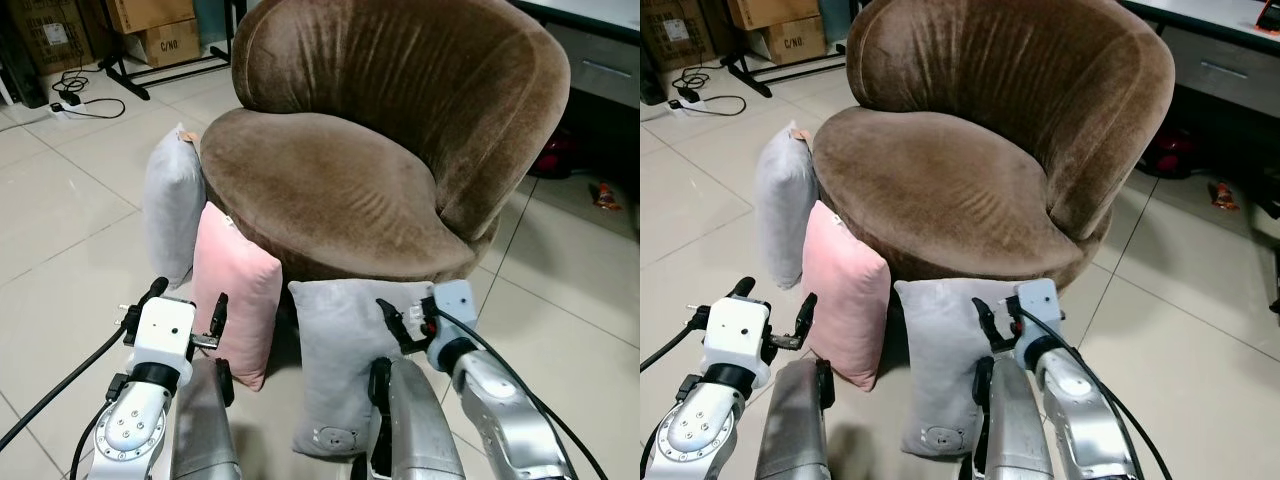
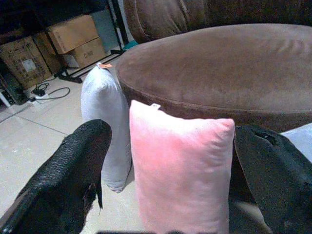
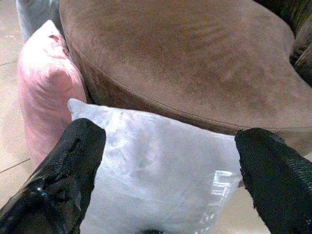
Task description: Move the pillow to the sofa from floor
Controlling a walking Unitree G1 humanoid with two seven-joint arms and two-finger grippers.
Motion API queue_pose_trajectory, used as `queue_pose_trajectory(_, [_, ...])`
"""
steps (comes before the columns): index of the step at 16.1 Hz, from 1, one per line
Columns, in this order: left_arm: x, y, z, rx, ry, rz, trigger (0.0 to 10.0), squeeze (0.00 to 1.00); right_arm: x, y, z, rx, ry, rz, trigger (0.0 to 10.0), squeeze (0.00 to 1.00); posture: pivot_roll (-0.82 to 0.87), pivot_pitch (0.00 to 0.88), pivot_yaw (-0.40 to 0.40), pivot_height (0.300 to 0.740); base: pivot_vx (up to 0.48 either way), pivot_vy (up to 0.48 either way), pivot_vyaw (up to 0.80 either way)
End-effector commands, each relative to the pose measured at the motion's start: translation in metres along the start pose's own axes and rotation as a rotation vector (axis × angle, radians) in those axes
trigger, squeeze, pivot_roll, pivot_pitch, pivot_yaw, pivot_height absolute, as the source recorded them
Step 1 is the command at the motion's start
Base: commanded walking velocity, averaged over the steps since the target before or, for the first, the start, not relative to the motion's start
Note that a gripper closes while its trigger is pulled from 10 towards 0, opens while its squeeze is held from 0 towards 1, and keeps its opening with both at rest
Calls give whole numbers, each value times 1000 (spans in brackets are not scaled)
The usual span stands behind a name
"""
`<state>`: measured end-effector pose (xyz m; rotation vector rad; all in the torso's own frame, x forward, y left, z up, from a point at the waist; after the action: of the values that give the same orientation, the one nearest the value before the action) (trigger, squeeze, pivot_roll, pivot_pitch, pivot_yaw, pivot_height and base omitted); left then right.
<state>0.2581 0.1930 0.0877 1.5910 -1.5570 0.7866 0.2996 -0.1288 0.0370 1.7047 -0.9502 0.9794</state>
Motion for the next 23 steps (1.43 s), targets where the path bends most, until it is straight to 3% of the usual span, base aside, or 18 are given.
queue_pose_trajectory(1, [4, 0, 0, -8, -16, 14, 10000, 0, 4, -2, 4, -14, -19, 10, 10000, 1000, 62, 0, -80, 465, 0, 0, 0])
queue_pose_trajectory(7, [4, -1, -1, -21, -32, 19, 10000, 0, 7, -5, 2, -29, -112, 40, 10000, 996, 63, 3, -64, 455, 0, 0, 0])
queue_pose_trajectory(8, [5, -1, 0, -26, -32, 20, 10000, 0, 7, -4, 4, -40, -121, 44, 10000, 529, 60, 5, -59, 445, 0, 0, 0])
queue_pose_trajectory(11, [5, -2, 2, -35, -33, 21, 10000, 0, 3, -1, 5, -45, -121, 36, 10000, 506, 57, 8, -57, 415, 0, 0, 0])
queue_pose_trajectory(14, [4, -1, 2, -40, -33, 20, 10000, 0, 3, -1, 4, -46, -106, 41, 10000, 8, 56, 6, -60, 380, 0, 0, 0])
queue_pose_trajectory(15, [4, -1, 3, -40, -33, 20, 10000, 0, 4, -2, 2, -35, -115, 43, 10000, 4, 57, 5, -61, 380, 0, 0, 0])
queue_pose_trajectory(16, [4, -1, 3, -41, -33, 20, 10000, 0, 5, -2, 1, -27, -118, 45, 10000, 725, 57, 4, -62, 380, 0, 0, 0])
queue_pose_trajectory(17, [5, 0, 3, -43, -34, 21, 10000, 0, 8, -3, -2, -6, -138, 58, 10000, 1000, 57, 4, -63, 380, 0, 0, 0])
queue_pose_trajectory(19, [5, 0, 2, -45, -36, 23, 10000, 0, 11, -5, -6, 20, -140, 67, 10000, 1000, 58, 7, -61, 380, 0, 0, 0])
queue_pose_trajectory(23, [9, 0, -4, -75, -43, 54, 10000, 0, 11, -40, -40, 111, -67, 8, 10000, 1000, 80, 42, -58, 380, 0, 0, 0])
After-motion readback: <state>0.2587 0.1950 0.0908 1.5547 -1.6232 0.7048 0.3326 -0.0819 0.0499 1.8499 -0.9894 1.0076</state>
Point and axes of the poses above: a point about 5 cm out from each wrist's last joint towards the gripper, its own y axis pointing back from the gripper into the wrist, its own x axis along the axis of the wrist's last joint, z = x × y, the point moved 5 cm from there along -y, pointing out of the wrist towards the gripper, and after that the axes turned 14 degrees about -y, right-handed, at the moved point
